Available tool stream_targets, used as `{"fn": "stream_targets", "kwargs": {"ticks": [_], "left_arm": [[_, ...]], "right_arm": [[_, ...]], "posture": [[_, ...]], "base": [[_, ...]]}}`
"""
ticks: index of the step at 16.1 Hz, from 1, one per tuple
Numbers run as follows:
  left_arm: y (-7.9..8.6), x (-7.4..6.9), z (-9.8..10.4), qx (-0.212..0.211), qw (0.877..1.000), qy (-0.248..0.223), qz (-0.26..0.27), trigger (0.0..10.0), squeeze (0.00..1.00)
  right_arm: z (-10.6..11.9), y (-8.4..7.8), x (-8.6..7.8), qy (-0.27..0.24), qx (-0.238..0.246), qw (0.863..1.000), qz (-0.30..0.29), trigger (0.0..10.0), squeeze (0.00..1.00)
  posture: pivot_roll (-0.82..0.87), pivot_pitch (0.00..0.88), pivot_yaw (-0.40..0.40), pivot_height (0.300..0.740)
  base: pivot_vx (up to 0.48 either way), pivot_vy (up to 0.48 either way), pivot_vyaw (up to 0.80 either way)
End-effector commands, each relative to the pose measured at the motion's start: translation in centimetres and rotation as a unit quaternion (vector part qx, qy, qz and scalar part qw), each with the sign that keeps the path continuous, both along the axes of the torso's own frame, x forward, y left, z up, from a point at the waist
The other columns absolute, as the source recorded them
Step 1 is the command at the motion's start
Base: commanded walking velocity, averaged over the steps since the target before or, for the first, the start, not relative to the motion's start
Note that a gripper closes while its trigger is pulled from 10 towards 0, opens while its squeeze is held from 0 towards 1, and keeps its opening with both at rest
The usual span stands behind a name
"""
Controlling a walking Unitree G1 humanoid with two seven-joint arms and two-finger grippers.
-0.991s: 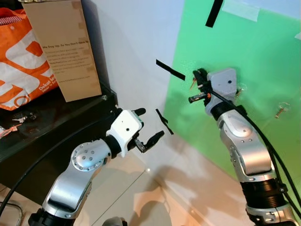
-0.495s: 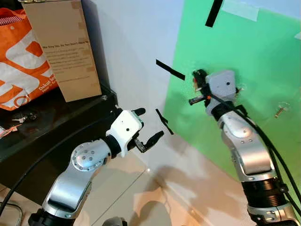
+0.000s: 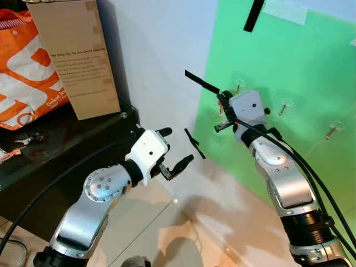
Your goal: Hang keys on a hook
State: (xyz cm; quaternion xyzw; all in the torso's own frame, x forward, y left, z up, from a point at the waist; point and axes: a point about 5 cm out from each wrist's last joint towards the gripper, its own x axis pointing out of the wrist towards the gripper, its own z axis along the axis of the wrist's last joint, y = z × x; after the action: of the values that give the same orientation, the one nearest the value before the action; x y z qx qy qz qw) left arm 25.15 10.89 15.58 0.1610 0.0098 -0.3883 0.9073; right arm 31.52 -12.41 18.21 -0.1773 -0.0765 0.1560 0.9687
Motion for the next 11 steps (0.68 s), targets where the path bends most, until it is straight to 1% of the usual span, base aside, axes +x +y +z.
{"fn": "stream_targets", "kwargs": {"ticks": [1, 3, 4, 5, 6, 7, 9, 10, 11], "left_arm": [[-0.1, 0.0, 0.4, 0.003, 1.000, -0.010, -0.005, 10.0, 0.00], [-0.2, 0.1, 0.5, 0.003, 1.000, -0.010, -0.005, 10.0, 0.00], [-0.2, 0.1, 0.5, 0.002, 1.000, -0.010, -0.005, 10.0, 0.00], [-0.2, 0.1, 0.5, 0.002, 1.000, -0.010, -0.005, 10.0, 0.00], [-0.1, 0.0, 0.5, -0.010, 1.000, -0.007, -0.002, 10.0, 0.00], [-0.1, 0.0, 0.6, -0.018, 1.000, -0.006, 0.002, 10.0, 0.00], [0.2, 0.0, 1.0, -0.035, 0.999, -0.007, 0.012, 10.0, 0.00], [0.6, 0.2, 1.7, -0.046, 0.999, -0.013, 0.018, 10.0, 0.00], [0.7, 0.2, 2.0, -0.048, 0.999, -0.017, 0.016, 10.0, 0.00]], "right_arm": [[0.4, -0.7, 0.3, -0.005, 0.004, 1.000, -0.018, 10.0, 0.00], [0.9, -1.2, 0.6, 0.006, 0.081, 0.996, -0.037, 10.0, 0.00], [1.3, -1.3, 0.5, 0.047, 0.222, 0.973, -0.028, 10.0, 0.00], [1.3, -1.3, 0.5, 0.047, 0.222, 0.973, -0.028, 10.0, 0.00], [1.4, -0.9, -0.3, 0.092, 0.313, 0.945, 0.029, 10.0, 0.00], [1.6, -0.7, -1.0, 0.106, 0.333, 0.935, 0.066, 10.0, 0.00], [2.3, -0.5, -2.0, 0.113, 0.352, 0.921, 0.123, 10.0, 0.00], [3.7, -0.5, -2.6, 0.106, 0.364, 0.911, 0.162, 10.0, 0.00], [4.5, -0.4, -2.9, 0.101, 0.363, 0.908, 0.182, 10.0, 0.00]], "posture": [[0.07, 0.038, -0.025, 0.740], [0.07, 0.039, -0.024, 0.740], [0.06, 0.037, -0.025, 0.740], [0.06, 0.037, -0.025, 0.740], [0.06, 0.036, -0.026, 0.740], [0.05, 0.034, -0.027, 0.740], [0.05, 0.032, -0.032, 0.740], [0.04, 0.029, -0.034, 0.740], [0.03, 0.028, -0.035, 0.740]], "base": [[0.000, 0.000, 0.00], [0.000, 0.000, 0.00], [0.000, 0.000, 0.00], [0.000, 0.000, 0.00], [0.000, 0.000, 0.00], [0.000, 0.000, 0.00], [0.000, 0.000, 0.00], [0.000, 0.000, 0.00], [0.000, 0.000, 0.00]]}}
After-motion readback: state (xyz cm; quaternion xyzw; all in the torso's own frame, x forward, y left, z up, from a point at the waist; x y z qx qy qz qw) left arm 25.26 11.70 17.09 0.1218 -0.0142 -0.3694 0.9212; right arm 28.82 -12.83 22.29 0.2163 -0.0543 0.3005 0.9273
